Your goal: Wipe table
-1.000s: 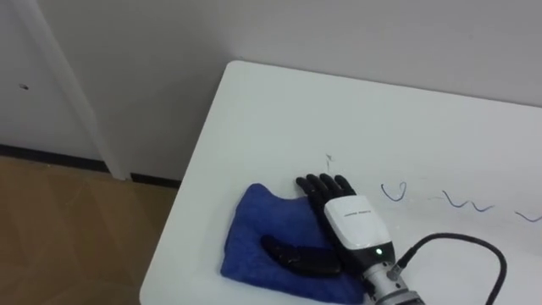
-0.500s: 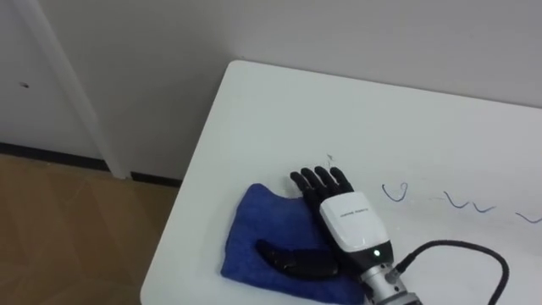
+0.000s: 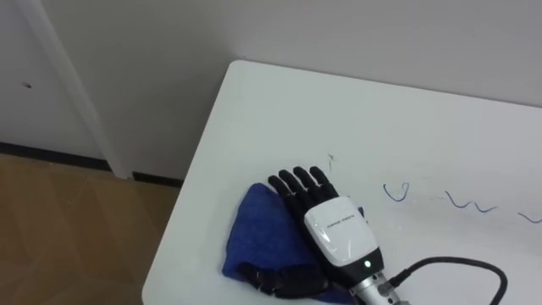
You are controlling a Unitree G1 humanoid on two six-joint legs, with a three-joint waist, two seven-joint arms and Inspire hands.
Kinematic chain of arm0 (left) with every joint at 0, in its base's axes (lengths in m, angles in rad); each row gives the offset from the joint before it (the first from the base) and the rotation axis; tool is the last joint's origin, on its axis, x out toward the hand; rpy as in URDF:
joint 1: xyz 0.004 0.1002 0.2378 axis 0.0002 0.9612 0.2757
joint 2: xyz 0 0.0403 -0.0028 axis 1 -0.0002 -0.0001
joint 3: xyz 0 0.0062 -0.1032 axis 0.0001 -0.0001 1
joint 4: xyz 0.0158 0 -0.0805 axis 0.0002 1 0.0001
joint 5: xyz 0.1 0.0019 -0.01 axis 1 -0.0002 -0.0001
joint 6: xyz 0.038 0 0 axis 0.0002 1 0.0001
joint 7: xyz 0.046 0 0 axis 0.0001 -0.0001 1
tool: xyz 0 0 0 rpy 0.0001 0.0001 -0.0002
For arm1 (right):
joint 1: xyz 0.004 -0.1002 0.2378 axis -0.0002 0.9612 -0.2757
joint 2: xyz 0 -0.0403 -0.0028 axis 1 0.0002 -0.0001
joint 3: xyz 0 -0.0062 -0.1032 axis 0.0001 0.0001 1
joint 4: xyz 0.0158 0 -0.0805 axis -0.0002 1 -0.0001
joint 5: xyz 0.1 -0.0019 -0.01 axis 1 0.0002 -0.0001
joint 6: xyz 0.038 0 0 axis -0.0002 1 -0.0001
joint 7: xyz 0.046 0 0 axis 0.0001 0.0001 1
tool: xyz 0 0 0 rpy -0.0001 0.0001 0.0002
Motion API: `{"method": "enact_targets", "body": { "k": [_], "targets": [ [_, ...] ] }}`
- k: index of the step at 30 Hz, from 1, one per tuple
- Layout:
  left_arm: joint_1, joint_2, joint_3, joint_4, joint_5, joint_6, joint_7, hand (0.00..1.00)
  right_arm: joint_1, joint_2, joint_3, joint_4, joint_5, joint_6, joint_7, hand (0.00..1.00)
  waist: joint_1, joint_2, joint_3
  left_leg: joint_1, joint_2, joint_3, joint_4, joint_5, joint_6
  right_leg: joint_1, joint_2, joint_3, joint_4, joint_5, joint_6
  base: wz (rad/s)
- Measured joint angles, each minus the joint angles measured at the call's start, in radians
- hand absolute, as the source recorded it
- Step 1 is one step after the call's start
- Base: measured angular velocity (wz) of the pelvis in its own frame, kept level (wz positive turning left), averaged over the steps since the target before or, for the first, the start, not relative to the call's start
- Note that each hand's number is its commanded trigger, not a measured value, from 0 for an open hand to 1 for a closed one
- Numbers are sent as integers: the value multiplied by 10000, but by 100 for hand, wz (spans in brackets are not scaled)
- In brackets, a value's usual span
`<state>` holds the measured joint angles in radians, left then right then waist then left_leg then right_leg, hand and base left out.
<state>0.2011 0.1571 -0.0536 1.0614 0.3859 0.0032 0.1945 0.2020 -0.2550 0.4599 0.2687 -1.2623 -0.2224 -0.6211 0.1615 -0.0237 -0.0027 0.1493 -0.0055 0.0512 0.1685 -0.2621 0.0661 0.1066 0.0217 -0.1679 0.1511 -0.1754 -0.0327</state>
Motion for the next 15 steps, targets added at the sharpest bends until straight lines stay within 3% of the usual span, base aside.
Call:
{"method": "enact_targets", "body": {
  "k": [7,10,15],
  "targets": [
    [-385,21,-305,526,-22,-108,1,0,158,-38,277,4,71,-81,4,0,8,5,-2,-52,-6,-46,12,0,0,-18,-13,-81,-8,1,1,1],
    [-477,34,-463,635,-24,-129,3,0,168,-88,311,4,451,-294,18,0,16,3,-3,-35,-5,-10,8,0,1,-21,-14,-48,-8,0,1,-3],
    [-482,71,-452,576,-14,-144,21,0,306,-235,287,409,1169,-239,47,0,13,-7,-12,-3,-7,23,-7,0,1,-18,-14,-7,-10,6,10,-2]
  ]
}}
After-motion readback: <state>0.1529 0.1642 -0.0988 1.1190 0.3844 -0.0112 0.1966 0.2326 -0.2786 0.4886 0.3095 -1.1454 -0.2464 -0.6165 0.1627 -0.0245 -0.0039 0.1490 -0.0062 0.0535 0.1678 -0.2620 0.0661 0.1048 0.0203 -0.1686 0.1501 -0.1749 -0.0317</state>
